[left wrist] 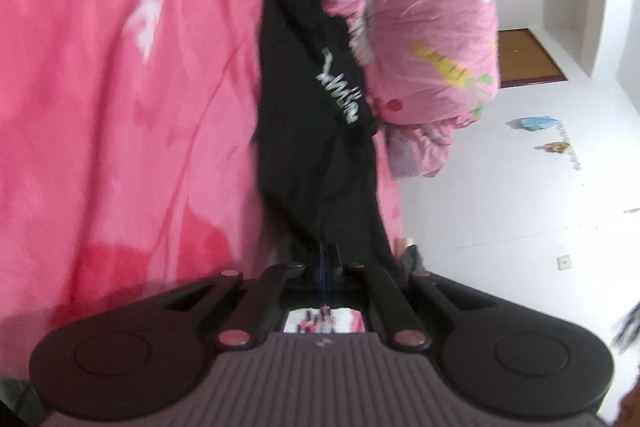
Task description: Fold clothes
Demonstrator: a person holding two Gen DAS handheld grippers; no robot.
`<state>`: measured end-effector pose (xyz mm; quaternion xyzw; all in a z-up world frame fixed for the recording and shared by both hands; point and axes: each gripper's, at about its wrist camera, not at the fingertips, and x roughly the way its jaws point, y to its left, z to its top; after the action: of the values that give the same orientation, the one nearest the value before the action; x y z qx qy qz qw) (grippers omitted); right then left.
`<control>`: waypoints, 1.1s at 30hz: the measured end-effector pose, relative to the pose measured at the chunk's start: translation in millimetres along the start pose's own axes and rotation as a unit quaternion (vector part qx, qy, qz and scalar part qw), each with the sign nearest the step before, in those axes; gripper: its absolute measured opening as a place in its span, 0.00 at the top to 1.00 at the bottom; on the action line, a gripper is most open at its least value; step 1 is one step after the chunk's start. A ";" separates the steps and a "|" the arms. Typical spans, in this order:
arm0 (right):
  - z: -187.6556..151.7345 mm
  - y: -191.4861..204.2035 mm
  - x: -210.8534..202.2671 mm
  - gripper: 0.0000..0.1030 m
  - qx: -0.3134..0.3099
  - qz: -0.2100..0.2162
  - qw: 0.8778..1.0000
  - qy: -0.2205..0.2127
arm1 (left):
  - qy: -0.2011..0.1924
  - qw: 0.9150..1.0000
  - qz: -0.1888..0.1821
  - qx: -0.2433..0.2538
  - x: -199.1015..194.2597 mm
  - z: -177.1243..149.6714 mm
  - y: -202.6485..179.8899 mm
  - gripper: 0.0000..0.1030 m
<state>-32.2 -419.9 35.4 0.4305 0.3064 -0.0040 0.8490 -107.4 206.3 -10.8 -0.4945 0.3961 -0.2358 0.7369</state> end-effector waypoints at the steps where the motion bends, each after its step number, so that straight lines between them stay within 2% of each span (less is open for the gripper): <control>1: -2.8 4.7 -9.0 0.96 -0.005 0.006 1.000 -0.004 | -0.003 1.000 -0.001 0.009 -7.5 3.0 -3.9 1.00; 4: -12.0 18.7 -34.1 0.96 -0.029 0.015 0.999 -0.013 | -0.008 1.000 0.001 0.028 -21.2 10.3 -11.8 1.00; 6: -18.5 25.0 -43.1 0.96 -0.058 0.002 0.998 -0.019 | -0.003 1.000 0.006 0.031 -22.3 12.1 -10.5 1.00; 9: -23.9 23.5 -43.3 0.96 -0.098 -0.057 0.993 -0.040 | 0.021 0.999 0.029 0.022 -14.0 6.9 1.0 1.00; 13: -23.9 2.1 -40.6 0.96 -0.076 -0.087 0.993 -0.034 | 0.042 0.998 0.053 0.002 -5.5 -2.5 23.0 1.00; 17: -19.6 -7.1 -38.5 0.93 -0.053 -0.071 0.996 -0.006 | 0.041 0.998 0.046 -0.018 -2.6 -2.8 34.2 0.97; 19: -15.0 -6.8 -35.7 0.91 -0.049 -0.064 0.997 0.006 | 0.039 0.998 0.042 -0.018 -0.3 -2.0 34.4 0.85; 22: -8.6 -8.1 -28.7 0.73 -0.027 -0.048 0.998 0.019 | 0.040 0.998 0.039 -0.013 3.9 -1.2 32.2 0.76; 23: -7.2 -8.7 -24.2 0.72 -0.018 -0.044 0.999 0.023 | 0.041 0.998 0.041 -0.010 6.0 -1.1 31.4 0.75; 26: -5.7 -5.3 -14.0 0.72 -0.022 -0.048 0.998 0.021 | 0.043 0.998 0.050 -0.004 10.8 -1.0 30.5 0.76; 28: -8.3 6.7 -14.0 0.72 -0.071 -0.050 0.996 0.006 | 0.044 0.997 0.061 -0.002 12.8 -0.2 31.4 0.85; 29: -10.7 13.7 -15.2 0.72 -0.102 -0.050 0.994 -0.003 | 0.044 0.997 0.067 -0.002 12.0 0.1 32.8 0.88; 31: -23.5 34.2 -18.5 0.72 -0.211 -0.054 0.976 -0.017 | 0.046 0.996 0.074 -0.006 10.1 0.8 36.0 0.92; 32: -31.8 44.5 -19.8 0.72 -0.269 -0.060 0.961 -0.023 | 0.046 0.996 0.076 -0.006 9.6 1.2 36.3 0.93; 33: -45.6 56.3 -18.5 0.72 -0.353 -0.076 0.932 -0.024 | 0.047 0.996 0.079 -0.007 9.1 1.7 36.6 0.93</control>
<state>-55.5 -355.8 66.0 0.0789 0.2992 0.0298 0.9505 -102.4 215.1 -47.2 -0.4552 0.4694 -0.1972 0.7304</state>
